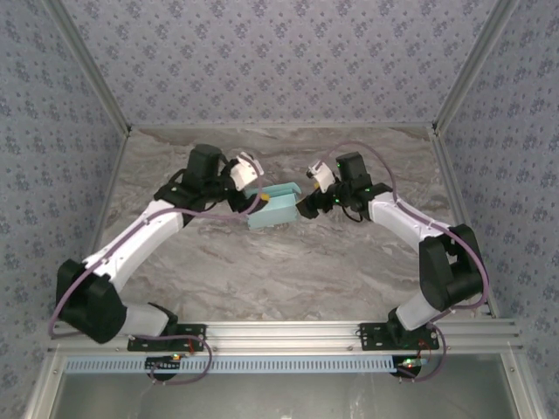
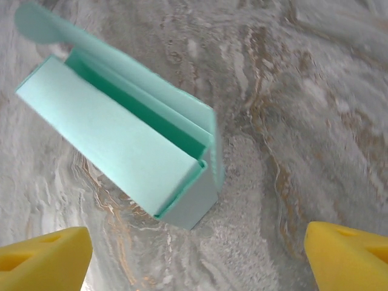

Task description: Fold the paper box

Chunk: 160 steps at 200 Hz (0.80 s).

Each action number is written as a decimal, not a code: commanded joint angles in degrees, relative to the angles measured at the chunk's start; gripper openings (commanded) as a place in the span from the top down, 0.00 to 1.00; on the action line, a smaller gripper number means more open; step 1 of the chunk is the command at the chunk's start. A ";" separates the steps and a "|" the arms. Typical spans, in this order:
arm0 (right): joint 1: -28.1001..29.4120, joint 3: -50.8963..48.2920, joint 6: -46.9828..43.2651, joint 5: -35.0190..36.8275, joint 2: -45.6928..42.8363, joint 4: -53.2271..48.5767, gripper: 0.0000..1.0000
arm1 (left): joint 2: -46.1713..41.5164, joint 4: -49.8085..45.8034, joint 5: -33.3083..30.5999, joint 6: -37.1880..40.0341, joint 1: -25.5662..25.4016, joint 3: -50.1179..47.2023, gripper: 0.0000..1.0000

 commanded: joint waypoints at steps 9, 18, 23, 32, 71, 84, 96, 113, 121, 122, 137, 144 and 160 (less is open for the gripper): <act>1.08 1.00 -14.48 6.19 -0.25 1.35 0.02 | -1.85 4.12 -6.35 -23.99 4.38 0.65 0.06; 1.04 0.89 -16.03 6.86 -0.33 1.89 0.00 | -1.67 3.64 -7.68 -29.77 5.57 1.26 0.01; 1.07 0.83 -17.00 7.04 -0.23 2.02 0.00 | -1.57 3.79 -8.28 -32.62 6.12 1.10 0.01; 1.07 0.98 -19.19 6.69 -0.04 1.52 0.00 | -1.48 5.74 -9.24 -37.40 6.89 -0.20 0.01; 1.20 2.26 -27.92 2.16 2.46 -0.43 0.00 | 4.02 12.91 -7.98 -47.98 9.95 -2.33 0.01; 1.80 2.11 -29.65 3.48 3.03 1.21 0.00 | 4.57 21.16 -6.91 -46.04 9.78 -5.60 0.01; 2.52 1.30 -29.60 7.68 3.52 5.89 0.00 | 6.57 21.66 -9.65 -45.27 9.92 -4.94 0.04; 3.32 0.06 -30.17 12.49 3.59 10.63 0.00 | 12.39 15.33 -8.30 -45.37 10.13 2.14 0.06; 3.40 -0.26 -30.56 13.42 3.52 11.54 0.00 | 15.70 12.58 -7.03 -46.61 10.17 6.00 0.07; 3.34 -0.31 -30.57 13.48 3.50 11.71 0.00 | 15.95 12.32 -6.83 -46.88 10.14 6.37 0.07; 2.95 -0.56 -31.04 13.15 3.63 11.94 0.00 | 21.62 8.30 -3.89 -51.27 10.21 12.16 0.12; 2.69 -0.15 -31.36 11.37 3.75 10.84 0.00 | 23.50 8.10 -0.59 -52.87 10.13 13.67 0.14; 1.99 1.32 -31.50 6.71 4.63 8.26 0.00 | 26.07 9.11 5.84 -54.48 9.39 15.23 0.15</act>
